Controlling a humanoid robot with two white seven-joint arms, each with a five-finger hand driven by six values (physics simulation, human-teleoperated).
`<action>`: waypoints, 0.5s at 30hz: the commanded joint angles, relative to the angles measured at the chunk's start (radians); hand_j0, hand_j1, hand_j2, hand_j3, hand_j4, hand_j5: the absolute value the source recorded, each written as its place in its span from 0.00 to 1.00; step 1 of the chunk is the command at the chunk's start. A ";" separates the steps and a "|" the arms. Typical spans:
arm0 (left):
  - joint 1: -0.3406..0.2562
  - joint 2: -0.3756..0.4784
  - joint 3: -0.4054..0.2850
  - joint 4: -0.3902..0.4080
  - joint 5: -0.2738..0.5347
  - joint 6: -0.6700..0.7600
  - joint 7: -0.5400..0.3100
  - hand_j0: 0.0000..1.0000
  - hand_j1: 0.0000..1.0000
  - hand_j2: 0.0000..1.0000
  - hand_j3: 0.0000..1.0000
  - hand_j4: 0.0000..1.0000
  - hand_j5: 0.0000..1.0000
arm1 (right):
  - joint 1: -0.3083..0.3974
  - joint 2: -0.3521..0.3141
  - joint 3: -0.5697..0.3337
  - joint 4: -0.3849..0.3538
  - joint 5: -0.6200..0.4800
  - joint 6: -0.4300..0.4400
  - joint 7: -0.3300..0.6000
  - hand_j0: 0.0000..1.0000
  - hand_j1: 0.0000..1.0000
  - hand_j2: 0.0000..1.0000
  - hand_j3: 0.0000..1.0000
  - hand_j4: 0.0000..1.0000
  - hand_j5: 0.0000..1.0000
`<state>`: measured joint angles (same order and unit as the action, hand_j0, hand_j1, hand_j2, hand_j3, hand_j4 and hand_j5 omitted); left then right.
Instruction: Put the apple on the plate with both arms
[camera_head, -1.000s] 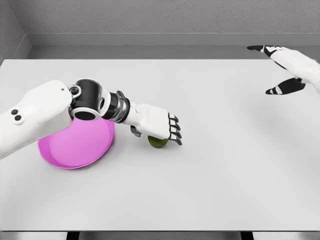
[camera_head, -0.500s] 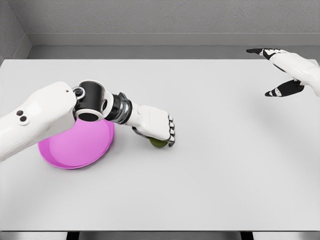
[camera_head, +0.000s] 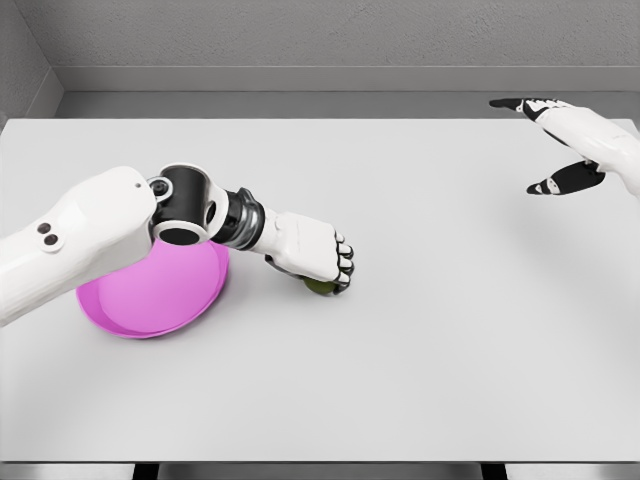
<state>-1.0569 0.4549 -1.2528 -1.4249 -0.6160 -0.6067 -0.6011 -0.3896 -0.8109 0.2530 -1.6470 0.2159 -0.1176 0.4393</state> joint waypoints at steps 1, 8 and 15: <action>0.000 -0.001 -0.002 0.001 -0.002 -0.004 -0.003 0.22 0.22 0.22 0.22 0.22 0.22 | 0.002 -0.002 0.002 -0.002 -0.003 -0.001 -0.001 1.00 1.00 1.00 1.00 1.00 1.00; -0.003 0.011 0.055 -0.009 0.012 -0.004 -0.002 0.08 0.08 0.08 0.08 0.08 0.08 | 0.009 -0.014 0.003 -0.008 -0.001 -0.001 -0.001 1.00 1.00 1.00 1.00 1.00 1.00; -0.020 0.102 0.137 -0.072 0.087 -0.004 -0.002 0.08 0.08 0.08 0.08 0.08 0.08 | 0.008 -0.014 -0.001 -0.005 -0.001 -0.002 0.001 1.00 1.00 1.00 1.00 1.00 1.00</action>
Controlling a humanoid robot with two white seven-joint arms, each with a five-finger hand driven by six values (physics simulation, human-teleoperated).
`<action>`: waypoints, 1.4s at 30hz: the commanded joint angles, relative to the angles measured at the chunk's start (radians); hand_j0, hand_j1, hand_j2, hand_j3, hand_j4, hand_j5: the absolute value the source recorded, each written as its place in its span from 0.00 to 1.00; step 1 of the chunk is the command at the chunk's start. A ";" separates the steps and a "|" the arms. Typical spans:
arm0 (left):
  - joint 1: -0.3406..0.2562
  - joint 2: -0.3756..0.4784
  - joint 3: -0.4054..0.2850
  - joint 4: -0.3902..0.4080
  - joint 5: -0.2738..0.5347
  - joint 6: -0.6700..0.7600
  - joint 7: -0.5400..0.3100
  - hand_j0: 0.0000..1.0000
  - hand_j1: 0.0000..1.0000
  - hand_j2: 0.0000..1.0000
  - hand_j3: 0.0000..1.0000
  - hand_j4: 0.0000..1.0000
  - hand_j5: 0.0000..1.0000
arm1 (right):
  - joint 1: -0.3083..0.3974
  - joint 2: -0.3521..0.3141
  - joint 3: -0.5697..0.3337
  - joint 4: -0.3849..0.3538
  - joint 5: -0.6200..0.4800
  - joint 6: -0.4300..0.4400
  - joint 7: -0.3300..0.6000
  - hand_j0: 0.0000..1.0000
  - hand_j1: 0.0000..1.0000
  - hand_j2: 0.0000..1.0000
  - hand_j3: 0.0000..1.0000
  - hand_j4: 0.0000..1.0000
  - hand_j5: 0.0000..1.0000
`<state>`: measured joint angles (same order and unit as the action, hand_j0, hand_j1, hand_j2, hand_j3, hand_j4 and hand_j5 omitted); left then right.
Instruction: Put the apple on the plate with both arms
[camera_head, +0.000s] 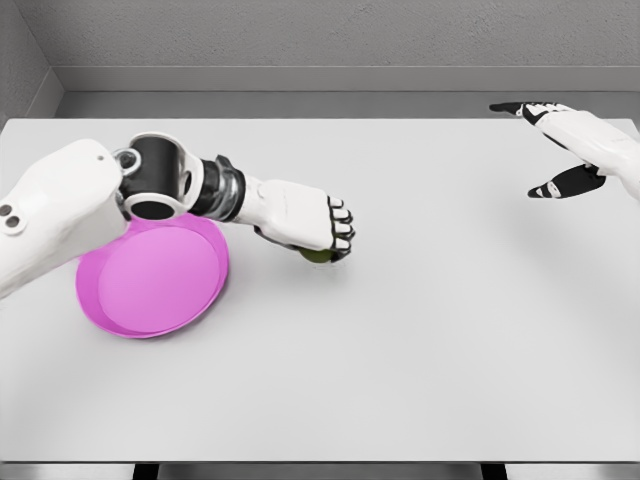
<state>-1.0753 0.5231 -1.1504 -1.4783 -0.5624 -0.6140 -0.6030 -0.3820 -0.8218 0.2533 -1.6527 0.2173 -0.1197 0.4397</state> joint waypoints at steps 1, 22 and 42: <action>0.000 0.066 0.050 -0.037 0.038 0.003 0.000 0.08 0.08 0.08 0.08 0.08 0.08 | 0.000 -0.003 -0.002 0.001 -0.003 0.002 -0.001 1.00 1.00 1.00 1.00 1.00 1.00; 0.146 0.416 0.130 -0.105 0.145 0.003 -0.001 0.11 0.11 0.11 0.11 0.11 0.11 | 0.009 -0.165 0.095 -0.068 -0.004 -0.002 0.001 1.00 1.00 1.00 1.00 1.00 1.00; 0.187 0.476 0.193 -0.051 0.351 0.003 -0.003 1.00 1.00 1.00 1.00 1.00 1.00 | 0.009 -0.161 0.095 -0.070 -0.004 -0.002 -0.001 1.00 1.00 1.00 1.00 1.00 1.00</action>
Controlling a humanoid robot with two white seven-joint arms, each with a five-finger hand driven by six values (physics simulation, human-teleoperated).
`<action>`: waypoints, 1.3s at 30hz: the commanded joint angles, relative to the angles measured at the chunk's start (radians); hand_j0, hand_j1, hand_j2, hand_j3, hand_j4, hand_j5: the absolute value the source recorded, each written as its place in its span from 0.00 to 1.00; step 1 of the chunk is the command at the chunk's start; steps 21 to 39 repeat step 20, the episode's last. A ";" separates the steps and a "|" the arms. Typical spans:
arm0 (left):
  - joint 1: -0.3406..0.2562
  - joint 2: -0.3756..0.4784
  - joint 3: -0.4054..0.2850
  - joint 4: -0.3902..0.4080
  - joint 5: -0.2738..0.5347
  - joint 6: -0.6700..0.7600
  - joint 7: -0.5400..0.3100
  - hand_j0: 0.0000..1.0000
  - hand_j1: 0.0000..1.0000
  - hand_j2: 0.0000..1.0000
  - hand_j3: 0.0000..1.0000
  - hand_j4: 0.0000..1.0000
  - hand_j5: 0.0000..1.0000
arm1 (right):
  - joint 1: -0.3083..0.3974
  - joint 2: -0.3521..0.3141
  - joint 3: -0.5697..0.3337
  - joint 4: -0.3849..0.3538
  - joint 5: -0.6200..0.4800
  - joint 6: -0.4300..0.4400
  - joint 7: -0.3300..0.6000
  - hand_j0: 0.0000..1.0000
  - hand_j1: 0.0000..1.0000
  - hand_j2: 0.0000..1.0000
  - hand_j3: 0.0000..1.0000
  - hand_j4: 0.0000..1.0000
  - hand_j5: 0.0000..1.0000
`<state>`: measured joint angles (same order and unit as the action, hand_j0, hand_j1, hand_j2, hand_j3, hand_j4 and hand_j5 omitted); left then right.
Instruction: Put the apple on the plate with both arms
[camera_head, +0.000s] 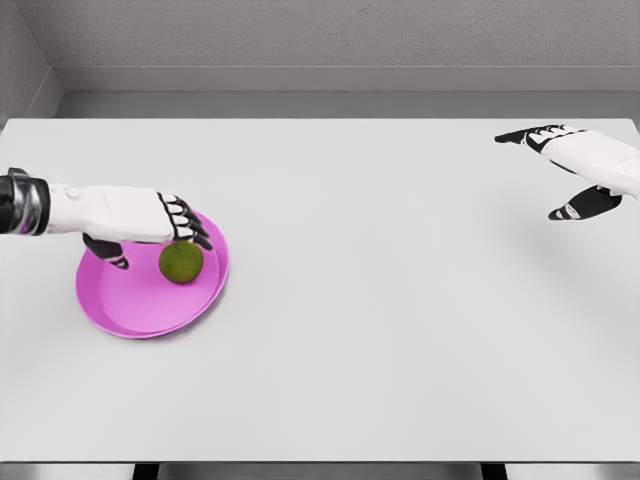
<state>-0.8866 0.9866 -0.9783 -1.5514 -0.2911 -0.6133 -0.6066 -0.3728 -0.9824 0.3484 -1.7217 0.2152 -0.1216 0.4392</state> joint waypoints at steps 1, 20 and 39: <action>0.002 0.014 0.030 0.036 0.130 0.002 0.001 1.00 1.00 1.00 1.00 1.00 1.00 | 0.000 -0.001 0.000 -0.001 -0.002 0.000 0.000 1.00 1.00 1.00 1.00 1.00 1.00; 0.130 0.000 0.213 0.157 0.240 0.002 0.002 1.00 1.00 1.00 1.00 1.00 1.00 | 0.002 -0.001 0.001 -0.015 -0.002 0.000 0.000 1.00 1.00 1.00 1.00 1.00 1.00; 0.130 0.000 0.213 0.157 0.240 0.002 0.002 1.00 1.00 1.00 1.00 1.00 1.00 | 0.002 -0.001 0.001 -0.015 -0.002 0.000 0.000 1.00 1.00 1.00 1.00 1.00 1.00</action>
